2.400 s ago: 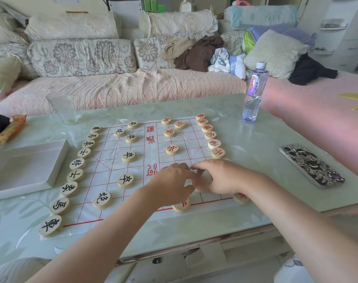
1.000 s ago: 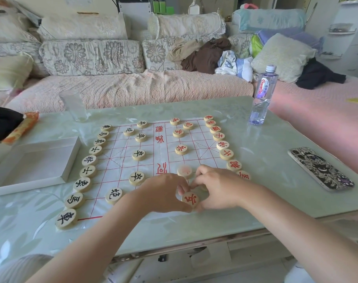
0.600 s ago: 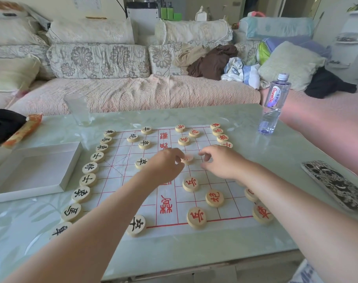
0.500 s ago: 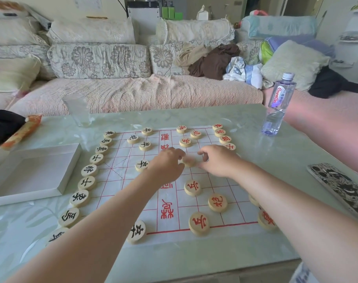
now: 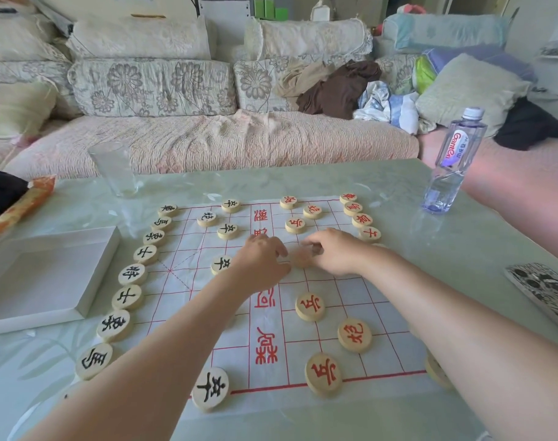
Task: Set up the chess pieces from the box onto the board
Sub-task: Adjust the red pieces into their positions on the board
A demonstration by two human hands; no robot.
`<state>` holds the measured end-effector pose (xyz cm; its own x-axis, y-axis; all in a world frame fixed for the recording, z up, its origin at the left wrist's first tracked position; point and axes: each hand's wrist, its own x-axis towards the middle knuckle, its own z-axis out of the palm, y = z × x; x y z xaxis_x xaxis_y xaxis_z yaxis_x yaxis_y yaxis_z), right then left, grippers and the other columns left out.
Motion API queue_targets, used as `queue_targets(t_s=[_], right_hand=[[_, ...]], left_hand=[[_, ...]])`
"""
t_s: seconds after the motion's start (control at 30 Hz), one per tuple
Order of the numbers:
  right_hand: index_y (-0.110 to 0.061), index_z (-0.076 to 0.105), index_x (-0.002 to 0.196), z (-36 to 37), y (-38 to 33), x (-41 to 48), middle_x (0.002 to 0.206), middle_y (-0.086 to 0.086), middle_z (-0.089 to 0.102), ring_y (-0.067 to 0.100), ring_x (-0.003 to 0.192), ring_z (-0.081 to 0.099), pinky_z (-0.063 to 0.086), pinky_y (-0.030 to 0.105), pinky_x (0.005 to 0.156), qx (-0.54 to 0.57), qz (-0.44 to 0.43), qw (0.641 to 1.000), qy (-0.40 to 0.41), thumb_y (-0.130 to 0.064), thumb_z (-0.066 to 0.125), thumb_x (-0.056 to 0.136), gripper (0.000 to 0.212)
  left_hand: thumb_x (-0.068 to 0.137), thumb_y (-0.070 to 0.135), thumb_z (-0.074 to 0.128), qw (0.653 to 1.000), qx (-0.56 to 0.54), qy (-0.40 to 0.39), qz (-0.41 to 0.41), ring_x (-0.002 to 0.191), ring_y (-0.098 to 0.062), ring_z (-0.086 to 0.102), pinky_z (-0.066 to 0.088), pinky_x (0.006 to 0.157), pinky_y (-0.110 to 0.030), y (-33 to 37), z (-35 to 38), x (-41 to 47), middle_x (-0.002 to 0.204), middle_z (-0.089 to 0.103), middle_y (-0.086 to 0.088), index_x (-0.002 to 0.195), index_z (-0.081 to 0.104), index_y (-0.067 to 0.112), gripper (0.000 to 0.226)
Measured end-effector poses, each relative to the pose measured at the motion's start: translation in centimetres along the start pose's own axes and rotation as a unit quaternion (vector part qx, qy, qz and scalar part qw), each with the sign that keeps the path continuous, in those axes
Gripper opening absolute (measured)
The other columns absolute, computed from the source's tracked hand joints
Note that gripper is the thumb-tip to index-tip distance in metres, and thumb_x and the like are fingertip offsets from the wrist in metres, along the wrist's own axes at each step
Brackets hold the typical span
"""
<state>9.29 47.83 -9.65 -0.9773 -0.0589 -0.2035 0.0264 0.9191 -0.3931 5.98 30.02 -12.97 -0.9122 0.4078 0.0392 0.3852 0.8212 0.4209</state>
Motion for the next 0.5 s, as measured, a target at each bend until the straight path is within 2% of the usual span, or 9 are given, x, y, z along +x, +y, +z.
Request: queue_targets(t_s=[0.07,0.13,0.2,0.23,0.3,0.4,0.5], right_hand=[[-0.032,0.046,0.145,0.0,0.0,0.4,0.126,-0.007,0.055,0.017,0.108,0.055,0.045,0.027,0.083,0.010,0.008,1.000,0.003,-0.025,0.059,0.091,0.056],[-0.032,0.044,0.146,0.3,-0.1,0.4,0.136,-0.006,0.052,0.017,0.119,0.054,0.045,0.029,0.091,0.007,0.016,1.000,0.025,-0.041,0.067,0.083,0.067],[-0.031,0.049,0.140,0.8,-0.2,0.3,0.132,-0.008,0.055,0.015,0.117,0.055,0.046,0.032,0.093,-0.005,0.013,0.999,0.051,-0.055,0.070,0.077,0.070],[-0.031,0.051,0.137,1.0,-0.2,0.3,0.128,-0.009,0.057,0.015,0.114,0.056,0.047,0.031,0.092,-0.001,0.007,0.998,0.059,-0.055,0.071,0.078,0.067],[-0.030,0.051,0.136,1.1,-0.1,0.4,0.122,-0.011,0.059,0.013,0.111,0.057,0.045,0.027,0.088,0.029,-0.005,0.998,0.054,-0.045,0.072,0.082,0.060],[-0.030,0.047,0.142,1.0,0.0,0.5,0.128,-0.015,0.057,0.011,0.117,0.055,0.039,0.021,0.086,0.049,-0.026,0.998,0.039,-0.024,0.068,0.088,0.059],[-0.031,0.045,0.143,0.9,0.0,0.4,0.131,-0.013,0.053,0.012,0.117,0.053,0.039,0.023,0.089,0.051,-0.028,0.997,0.044,-0.029,0.068,0.086,0.062]], left_hand=[[0.084,0.036,0.066,1.000,-0.008,0.000,0.006,0.109,-0.015,0.043,0.043,0.091,-0.031,0.1,0.0,-0.1,0.111,0.055,0.004,0.122,0.056,0.026,0.041],[0.086,0.035,0.064,1.000,-0.005,-0.004,0.028,0.112,-0.015,0.042,0.038,0.095,-0.028,0.5,0.1,-0.1,0.115,0.056,0.006,0.132,0.051,0.027,0.048],[0.086,0.033,0.064,0.999,0.001,0.002,0.044,0.113,-0.016,0.043,0.036,0.096,-0.028,0.8,0.3,0.0,0.113,0.058,0.006,0.131,0.054,0.028,0.046],[0.085,0.032,0.065,0.999,-0.004,0.009,0.039,0.113,-0.016,0.044,0.039,0.096,-0.028,0.8,0.4,0.0,0.110,0.058,0.006,0.127,0.057,0.028,0.042],[0.083,0.032,0.065,1.000,-0.012,0.017,0.019,0.110,-0.016,0.045,0.045,0.091,-0.032,0.7,0.4,0.1,0.105,0.058,0.008,0.118,0.059,0.029,0.036],[0.082,0.034,0.066,1.000,-0.010,0.021,0.010,0.106,-0.015,0.047,0.045,0.086,-0.031,0.5,0.4,0.0,0.103,0.058,0.009,0.116,0.056,0.027,0.035],[0.086,0.040,0.065,1.000,-0.014,0.009,0.021,0.109,-0.015,0.045,0.043,0.090,-0.032,0.6,0.4,0.1,0.108,0.059,0.009,0.127,0.051,0.028,0.045]])
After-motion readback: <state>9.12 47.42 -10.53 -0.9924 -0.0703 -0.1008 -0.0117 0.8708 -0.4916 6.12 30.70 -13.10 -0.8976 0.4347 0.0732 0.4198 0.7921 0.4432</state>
